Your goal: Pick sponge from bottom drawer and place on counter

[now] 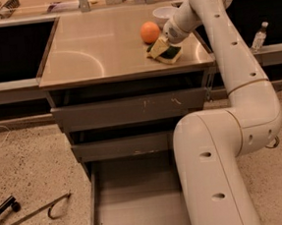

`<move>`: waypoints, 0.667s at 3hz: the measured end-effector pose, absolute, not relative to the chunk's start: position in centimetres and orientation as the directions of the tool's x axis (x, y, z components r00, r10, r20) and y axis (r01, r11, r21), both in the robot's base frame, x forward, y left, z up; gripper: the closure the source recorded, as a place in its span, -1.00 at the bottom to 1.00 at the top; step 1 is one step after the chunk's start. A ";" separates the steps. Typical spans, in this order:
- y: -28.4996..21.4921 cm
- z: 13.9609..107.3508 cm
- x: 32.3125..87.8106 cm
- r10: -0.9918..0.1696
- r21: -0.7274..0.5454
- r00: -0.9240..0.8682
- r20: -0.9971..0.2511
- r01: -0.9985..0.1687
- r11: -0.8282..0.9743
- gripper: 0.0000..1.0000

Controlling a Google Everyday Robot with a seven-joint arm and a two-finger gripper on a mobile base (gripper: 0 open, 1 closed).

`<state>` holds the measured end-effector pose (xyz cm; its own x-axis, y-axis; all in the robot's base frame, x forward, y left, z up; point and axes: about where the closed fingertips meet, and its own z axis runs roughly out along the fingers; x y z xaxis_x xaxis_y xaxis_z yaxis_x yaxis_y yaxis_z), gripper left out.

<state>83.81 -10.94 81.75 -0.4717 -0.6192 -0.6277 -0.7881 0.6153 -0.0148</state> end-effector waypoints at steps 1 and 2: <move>-10.9 81.6 83.8 -0.614 -0.009 -0.478 -0.628 -0.785 0.620 0.64; -10.9 81.6 83.8 -0.614 -0.009 -0.478 -0.628 -0.785 0.620 0.21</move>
Offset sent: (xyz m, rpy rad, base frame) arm 0.0004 0.0008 -0.0013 0.0036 0.0051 -0.0055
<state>83.85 -10.86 81.62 -0.4783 -0.6144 -0.6275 -0.7848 0.6197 -0.0085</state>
